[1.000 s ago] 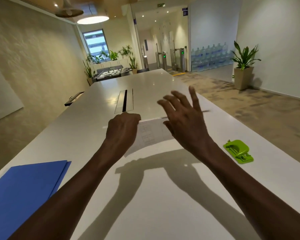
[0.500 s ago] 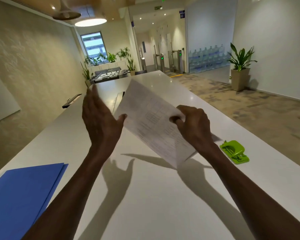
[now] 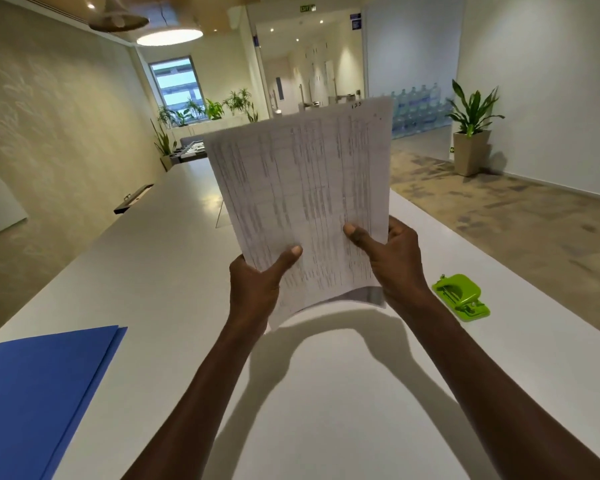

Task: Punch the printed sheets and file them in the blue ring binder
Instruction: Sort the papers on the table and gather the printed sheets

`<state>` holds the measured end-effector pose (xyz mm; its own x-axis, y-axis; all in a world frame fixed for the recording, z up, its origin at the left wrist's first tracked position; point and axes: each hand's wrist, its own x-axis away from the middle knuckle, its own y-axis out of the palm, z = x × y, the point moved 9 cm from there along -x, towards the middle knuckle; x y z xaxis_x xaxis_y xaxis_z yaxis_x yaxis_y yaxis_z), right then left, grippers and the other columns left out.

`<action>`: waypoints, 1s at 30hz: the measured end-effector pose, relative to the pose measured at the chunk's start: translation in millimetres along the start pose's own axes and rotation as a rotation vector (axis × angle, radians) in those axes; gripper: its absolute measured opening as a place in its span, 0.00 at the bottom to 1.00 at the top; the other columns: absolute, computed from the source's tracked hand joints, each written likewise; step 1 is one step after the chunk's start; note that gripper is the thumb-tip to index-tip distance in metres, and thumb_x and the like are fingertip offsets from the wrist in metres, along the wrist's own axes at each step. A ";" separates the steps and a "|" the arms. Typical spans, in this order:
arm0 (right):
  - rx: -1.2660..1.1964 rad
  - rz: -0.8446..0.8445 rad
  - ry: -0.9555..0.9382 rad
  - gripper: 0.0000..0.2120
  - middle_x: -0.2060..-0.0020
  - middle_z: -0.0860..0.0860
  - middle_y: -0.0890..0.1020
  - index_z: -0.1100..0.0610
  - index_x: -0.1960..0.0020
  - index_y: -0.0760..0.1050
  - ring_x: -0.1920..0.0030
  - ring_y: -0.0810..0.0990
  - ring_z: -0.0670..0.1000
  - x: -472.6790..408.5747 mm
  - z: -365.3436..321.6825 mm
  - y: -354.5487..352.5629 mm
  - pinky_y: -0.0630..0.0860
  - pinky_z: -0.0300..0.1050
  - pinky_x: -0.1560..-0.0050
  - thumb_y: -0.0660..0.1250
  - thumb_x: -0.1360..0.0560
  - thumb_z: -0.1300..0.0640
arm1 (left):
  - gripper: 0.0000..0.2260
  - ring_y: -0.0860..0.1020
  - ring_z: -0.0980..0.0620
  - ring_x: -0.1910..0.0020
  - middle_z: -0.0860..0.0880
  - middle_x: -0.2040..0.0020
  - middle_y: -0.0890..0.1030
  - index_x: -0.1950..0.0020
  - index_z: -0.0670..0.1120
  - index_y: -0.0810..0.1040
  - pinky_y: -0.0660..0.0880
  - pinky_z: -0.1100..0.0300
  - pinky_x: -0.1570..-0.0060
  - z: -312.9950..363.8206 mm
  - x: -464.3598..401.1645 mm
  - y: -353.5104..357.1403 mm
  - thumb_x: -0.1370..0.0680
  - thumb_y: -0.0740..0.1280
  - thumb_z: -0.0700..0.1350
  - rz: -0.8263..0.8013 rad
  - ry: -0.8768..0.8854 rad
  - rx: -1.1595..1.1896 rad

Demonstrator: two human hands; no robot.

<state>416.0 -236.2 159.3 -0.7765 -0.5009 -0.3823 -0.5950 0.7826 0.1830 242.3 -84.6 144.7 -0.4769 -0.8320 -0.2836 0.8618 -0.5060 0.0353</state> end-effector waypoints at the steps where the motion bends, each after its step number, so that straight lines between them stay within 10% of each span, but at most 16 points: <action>1: 0.019 -0.012 0.015 0.12 0.56 0.45 0.85 0.55 0.48 0.80 0.58 0.84 0.41 3.1 8.9 -2.0 0.78 0.32 0.63 0.74 0.30 0.55 | 0.21 0.84 0.52 0.49 0.50 0.45 0.84 0.40 0.47 0.78 0.82 0.53 0.52 -11.6 4.3 -1.3 0.31 0.78 0.46 0.016 -0.020 -0.018; 8: 0.142 -0.096 0.255 0.18 0.52 0.51 0.85 0.55 0.47 0.81 0.53 0.85 0.50 41.6 105.1 -15.9 0.83 0.55 0.53 0.79 0.35 0.54 | 0.24 0.81 0.56 0.48 0.59 0.50 0.81 0.37 0.47 0.76 0.79 0.68 0.58 -78.2 41.7 -0.7 0.31 0.78 0.44 0.059 -0.139 -0.093; 14: 0.111 -0.096 0.249 0.17 0.54 0.49 0.86 0.51 0.48 0.81 0.52 0.85 0.49 39.5 106.3 -14.1 0.82 0.52 0.52 0.79 0.36 0.53 | 0.22 0.78 0.63 0.53 0.61 0.52 0.79 0.38 0.50 0.75 0.76 0.75 0.64 -73.3 43.3 -0.4 0.30 0.77 0.43 0.094 -0.122 -0.091; 22: 0.201 -0.080 0.230 0.18 0.56 0.46 0.83 0.54 0.45 0.79 0.55 0.82 0.43 40.0 103.8 -17.5 0.78 0.31 0.61 0.77 0.33 0.58 | 0.24 0.78 0.54 0.51 0.54 0.47 0.79 0.33 0.43 0.75 0.75 0.72 0.62 -78.6 42.3 0.2 0.28 0.75 0.43 0.081 -0.189 -0.138; 30: 0.269 -0.271 0.423 0.22 0.49 0.50 0.85 0.56 0.42 0.79 0.49 0.83 0.52 38.2 114.5 -38.0 0.81 0.50 0.47 0.78 0.35 0.59 | 0.08 0.86 0.52 0.55 0.50 0.53 0.87 0.48 0.49 0.81 0.80 0.57 0.56 -65.8 19.9 -14.4 0.18 0.62 0.42 -0.026 -0.316 -0.026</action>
<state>432.6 -242.8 34.1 -0.6515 -0.7583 0.0222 -0.7540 0.6440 -0.1293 231.8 -79.0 75.5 -0.5254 -0.8504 0.0280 0.8508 -0.5254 0.0061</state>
